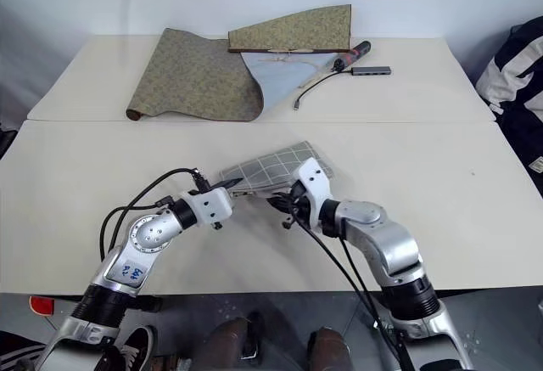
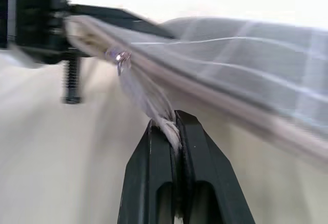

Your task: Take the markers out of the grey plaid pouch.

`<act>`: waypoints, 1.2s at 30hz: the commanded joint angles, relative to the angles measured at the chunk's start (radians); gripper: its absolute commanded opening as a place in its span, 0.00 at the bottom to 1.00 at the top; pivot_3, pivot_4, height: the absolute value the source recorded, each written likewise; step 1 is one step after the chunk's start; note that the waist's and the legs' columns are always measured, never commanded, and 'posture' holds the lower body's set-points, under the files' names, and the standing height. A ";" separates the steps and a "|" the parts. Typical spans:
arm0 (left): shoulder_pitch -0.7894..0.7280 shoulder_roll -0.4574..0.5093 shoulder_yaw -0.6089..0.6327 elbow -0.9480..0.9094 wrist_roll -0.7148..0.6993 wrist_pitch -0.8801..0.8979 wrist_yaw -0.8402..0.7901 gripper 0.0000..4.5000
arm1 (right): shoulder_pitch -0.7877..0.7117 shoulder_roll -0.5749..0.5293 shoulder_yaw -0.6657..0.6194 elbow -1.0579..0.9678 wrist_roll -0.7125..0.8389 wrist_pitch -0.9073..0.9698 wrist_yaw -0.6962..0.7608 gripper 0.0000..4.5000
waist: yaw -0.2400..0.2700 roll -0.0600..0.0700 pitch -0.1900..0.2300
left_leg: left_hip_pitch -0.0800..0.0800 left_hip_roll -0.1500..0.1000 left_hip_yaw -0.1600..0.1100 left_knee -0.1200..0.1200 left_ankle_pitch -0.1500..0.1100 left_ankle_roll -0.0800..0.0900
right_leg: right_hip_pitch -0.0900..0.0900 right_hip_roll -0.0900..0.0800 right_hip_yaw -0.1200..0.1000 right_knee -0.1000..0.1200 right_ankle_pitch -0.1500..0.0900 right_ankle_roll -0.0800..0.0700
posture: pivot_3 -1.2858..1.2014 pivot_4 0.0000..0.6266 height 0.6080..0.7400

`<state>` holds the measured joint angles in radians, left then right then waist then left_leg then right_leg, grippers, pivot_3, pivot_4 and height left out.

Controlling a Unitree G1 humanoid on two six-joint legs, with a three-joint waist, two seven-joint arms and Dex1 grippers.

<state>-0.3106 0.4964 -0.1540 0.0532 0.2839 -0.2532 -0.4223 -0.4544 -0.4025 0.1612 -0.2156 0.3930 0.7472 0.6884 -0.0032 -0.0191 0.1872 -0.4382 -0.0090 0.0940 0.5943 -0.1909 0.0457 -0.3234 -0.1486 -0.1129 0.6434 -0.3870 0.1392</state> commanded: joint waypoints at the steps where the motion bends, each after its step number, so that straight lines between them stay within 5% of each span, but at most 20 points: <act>1: 0.020 0.053 0.074 -0.009 -0.080 -0.026 -0.036 0.00 | -0.015 -0.081 -0.093 0.035 0.011 -0.038 0.047 0.00 | 0.000 0.000 0.000 | 0.000 0.000 0.000 0.000 0.000 0.000 | 0.000 0.000 0.000 0.000 0.000 0.000 | 0.52 0.24 1.00; 8: 0.016 0.092 0.152 0.024 -0.216 -0.061 -0.095 0.00 | -0.021 -0.273 -0.170 0.216 -0.066 -0.180 0.114 0.00 | 0.003 0.000 0.000 | 0.000 0.000 0.001 0.000 0.000 0.000 | 0.001 -0.001 -0.001 -0.005 0.000 0.000 | 0.52 0.24 1.00; 12: 0.018 0.078 0.151 0.046 -0.274 -0.069 -0.137 0.00 | -0.033 -0.295 -0.177 0.245 -0.060 -0.209 0.138 0.00 | 0.000 0.000 0.000 | 0.000 0.000 0.001 0.000 0.000 0.000 | 0.001 0.000 -0.001 -0.005 0.000 0.000 | 0.52 0.24 1.00; 16: 0.021 0.056 0.139 0.025 -0.345 0.012 -0.190 0.00 | -0.037 -0.278 -0.201 0.174 0.010 -0.147 0.151 0.31 | 0.000 0.000 0.000 | 0.000 0.001 0.001 0.000 0.000 0.000 | 0.001 0.000 -0.001 -0.005 0.000 0.000 | 0.52 0.24 1.00; 20: 0.029 0.031 0.144 -0.042 -0.438 0.124 -0.230 0.00 | 0.020 -0.413 -0.155 0.072 -0.014 -0.150 0.285 0.60 | 0.005 0.000 0.000 | -0.001 0.001 0.001 0.001 0.000 0.001 | 0.002 0.000 -0.002 -0.004 0.000 0.000 | 0.52 0.24 1.00; 27: 0.029 0.035 0.123 -0.107 -0.441 0.235 -0.267 0.00 | -0.076 -0.406 -0.233 0.078 0.004 -0.198 0.238 0.60 | 0.000 0.000 0.000 | -0.001 0.001 0.001 0.003 0.000 0.001 | 0.003 0.000 -0.002 -0.007 0.000 0.000 | 0.52 0.24 1.00; 31: -0.008 0.022 0.116 -0.136 -0.450 0.342 -0.261 0.00 | -0.141 -0.329 -0.232 -0.064 0.111 -0.120 0.214 0.41 | 0.001 0.000 0.000 | -0.001 0.002 0.000 0.002 0.000 0.001 | 0.002 0.000 -0.002 -0.007 0.000 0.000 | 0.52 0.24 1.00; 36: -0.071 0.014 0.089 -0.189 -0.434 0.471 -0.247 0.00 | -0.124 -0.209 -0.116 -0.186 0.084 -0.137 0.144 0.04 | 0.007 0.000 0.000 | -0.001 0.002 0.000 0.003 -0.001 0.000 | 0.003 0.000 -0.003 -0.006 0.000 0.000 | 0.52 0.24 1.00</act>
<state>-0.3602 0.5174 -0.0601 -0.0769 -0.1405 0.1869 -0.6781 -0.5878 -0.6148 0.0344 -0.3520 0.4793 0.6195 0.8493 0.0038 -0.0190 0.1873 -0.4398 -0.0076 0.0936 0.5971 -0.1916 0.0461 -0.3207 -0.1483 -0.1153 0.6372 -0.3866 0.1395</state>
